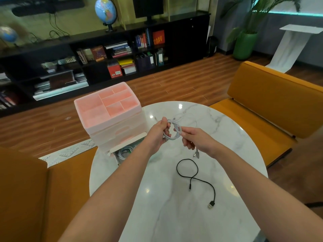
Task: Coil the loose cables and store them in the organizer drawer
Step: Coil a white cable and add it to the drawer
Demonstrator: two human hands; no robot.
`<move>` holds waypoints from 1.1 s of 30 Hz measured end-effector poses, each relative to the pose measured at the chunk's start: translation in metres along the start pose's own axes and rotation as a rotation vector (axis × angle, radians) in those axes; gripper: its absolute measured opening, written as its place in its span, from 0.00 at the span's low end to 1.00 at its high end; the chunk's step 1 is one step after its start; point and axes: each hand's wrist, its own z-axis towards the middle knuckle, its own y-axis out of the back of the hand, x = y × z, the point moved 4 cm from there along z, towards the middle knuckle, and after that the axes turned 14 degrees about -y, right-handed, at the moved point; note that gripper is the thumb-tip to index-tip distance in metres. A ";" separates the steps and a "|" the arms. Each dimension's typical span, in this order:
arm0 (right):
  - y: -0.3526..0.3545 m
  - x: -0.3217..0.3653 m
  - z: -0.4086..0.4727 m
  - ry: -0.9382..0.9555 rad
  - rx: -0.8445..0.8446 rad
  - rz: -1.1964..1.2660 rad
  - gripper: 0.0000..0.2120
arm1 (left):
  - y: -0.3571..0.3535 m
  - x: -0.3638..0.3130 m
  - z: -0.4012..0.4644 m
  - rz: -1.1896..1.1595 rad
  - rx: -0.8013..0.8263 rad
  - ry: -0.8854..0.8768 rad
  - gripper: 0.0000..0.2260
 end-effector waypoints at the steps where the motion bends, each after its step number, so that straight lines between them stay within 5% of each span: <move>1: -0.001 0.001 0.001 -0.016 -0.010 -0.049 0.13 | 0.000 0.002 0.000 0.019 0.020 0.003 0.18; 5: -0.001 0.002 0.004 -0.067 -0.140 -0.011 0.08 | 0.003 0.005 -0.002 0.052 0.089 0.012 0.17; 10: -0.001 -0.001 0.011 -0.066 -0.262 -0.036 0.08 | 0.006 -0.003 -0.008 0.394 0.163 -0.062 0.19; 19: -0.001 0.000 0.016 -0.126 -0.442 -0.084 0.07 | 0.011 -0.014 -0.010 0.286 0.299 -0.077 0.13; 26: -0.016 0.004 0.014 -0.079 -0.267 -0.207 0.11 | 0.021 -0.021 -0.005 0.748 0.253 -0.204 0.09; 33: -0.024 0.005 0.005 -0.073 -0.096 -0.120 0.14 | 0.025 -0.017 -0.005 0.899 0.045 -0.311 0.07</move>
